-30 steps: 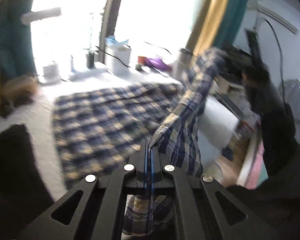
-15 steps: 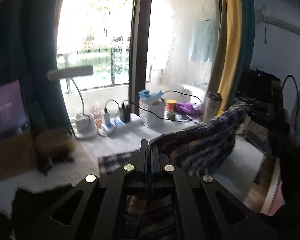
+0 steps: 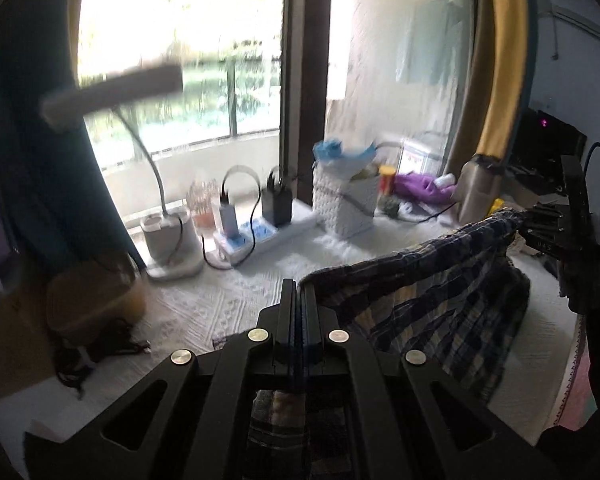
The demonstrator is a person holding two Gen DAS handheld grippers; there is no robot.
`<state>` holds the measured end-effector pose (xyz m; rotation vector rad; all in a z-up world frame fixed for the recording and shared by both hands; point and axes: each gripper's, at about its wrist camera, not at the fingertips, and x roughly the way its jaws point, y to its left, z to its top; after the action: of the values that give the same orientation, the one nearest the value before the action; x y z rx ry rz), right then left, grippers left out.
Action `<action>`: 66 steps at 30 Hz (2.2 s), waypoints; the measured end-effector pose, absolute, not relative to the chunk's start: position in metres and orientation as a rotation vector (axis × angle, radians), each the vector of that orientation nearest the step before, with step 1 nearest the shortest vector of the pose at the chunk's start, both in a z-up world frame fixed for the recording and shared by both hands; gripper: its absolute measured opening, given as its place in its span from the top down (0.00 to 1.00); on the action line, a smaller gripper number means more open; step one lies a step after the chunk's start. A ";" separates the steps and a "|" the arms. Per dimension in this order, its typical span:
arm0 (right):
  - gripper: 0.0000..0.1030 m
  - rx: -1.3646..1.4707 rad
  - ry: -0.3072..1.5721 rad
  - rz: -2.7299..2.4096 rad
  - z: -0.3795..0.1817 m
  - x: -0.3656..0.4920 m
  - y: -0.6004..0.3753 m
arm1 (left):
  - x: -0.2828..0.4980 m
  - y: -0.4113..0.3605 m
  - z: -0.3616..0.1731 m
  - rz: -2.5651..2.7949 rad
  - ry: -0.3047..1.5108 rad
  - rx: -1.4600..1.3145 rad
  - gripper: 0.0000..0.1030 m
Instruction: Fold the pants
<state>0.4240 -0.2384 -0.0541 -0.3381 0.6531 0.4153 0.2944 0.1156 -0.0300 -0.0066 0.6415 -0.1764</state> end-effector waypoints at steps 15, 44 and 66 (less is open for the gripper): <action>0.93 -0.395 0.832 0.312 -0.139 0.503 -0.213 | 0.348 0.167 -0.108 -0.063 0.839 -0.192 0.84; 0.20 -0.127 0.793 0.320 -0.105 0.463 -0.308 | 0.343 0.170 -0.151 -0.049 0.914 -0.067 0.44; 0.73 -0.163 0.782 0.310 -0.098 0.472 -0.301 | 0.378 0.179 -0.121 -0.027 0.826 -0.040 0.97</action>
<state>0.4719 -0.3011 -0.0983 -0.1633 0.7816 0.3096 0.3779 0.1795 -0.1208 -0.0398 0.8260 -0.0268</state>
